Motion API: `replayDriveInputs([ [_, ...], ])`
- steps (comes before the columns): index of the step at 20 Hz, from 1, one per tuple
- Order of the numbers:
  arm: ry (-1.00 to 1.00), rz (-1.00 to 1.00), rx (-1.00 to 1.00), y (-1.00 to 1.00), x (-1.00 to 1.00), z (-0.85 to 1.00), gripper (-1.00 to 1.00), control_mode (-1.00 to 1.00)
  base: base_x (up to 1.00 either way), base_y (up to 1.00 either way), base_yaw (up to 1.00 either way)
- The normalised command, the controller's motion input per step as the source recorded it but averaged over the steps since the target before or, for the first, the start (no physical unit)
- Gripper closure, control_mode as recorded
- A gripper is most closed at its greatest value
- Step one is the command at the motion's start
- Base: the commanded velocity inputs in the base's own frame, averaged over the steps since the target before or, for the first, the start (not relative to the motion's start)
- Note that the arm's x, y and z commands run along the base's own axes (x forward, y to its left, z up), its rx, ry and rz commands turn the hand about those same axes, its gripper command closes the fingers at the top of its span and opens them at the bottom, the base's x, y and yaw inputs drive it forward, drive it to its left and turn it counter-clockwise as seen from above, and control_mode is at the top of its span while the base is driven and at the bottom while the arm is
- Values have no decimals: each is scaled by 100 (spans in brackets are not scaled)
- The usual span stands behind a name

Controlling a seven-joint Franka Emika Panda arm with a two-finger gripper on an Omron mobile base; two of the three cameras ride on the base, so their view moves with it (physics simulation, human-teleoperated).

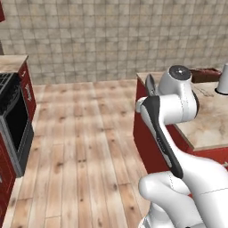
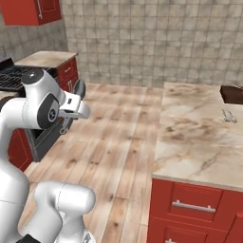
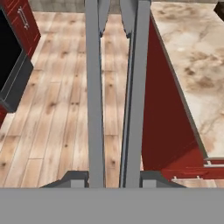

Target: Take the tongs from the drawer on the right and place them on the dining counter next to the tray containing the kebab skewer.

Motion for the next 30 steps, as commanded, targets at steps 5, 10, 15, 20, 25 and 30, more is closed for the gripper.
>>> replayDriveInputs([
  [5,0,0,0,0,0,0,100,100,80,20,0],
  [10,0,0,0,0,0,0,100,100,87,11,0],
  [15,0,0,0,0,0,0,100,100,65,25,0],
  [20,0,0,0,0,0,0,100,100,70,26,0],
  [25,0,0,0,0,0,0,100,100,80,24,0],
  [30,0,0,0,0,0,0,100,100,85,25,0],
])
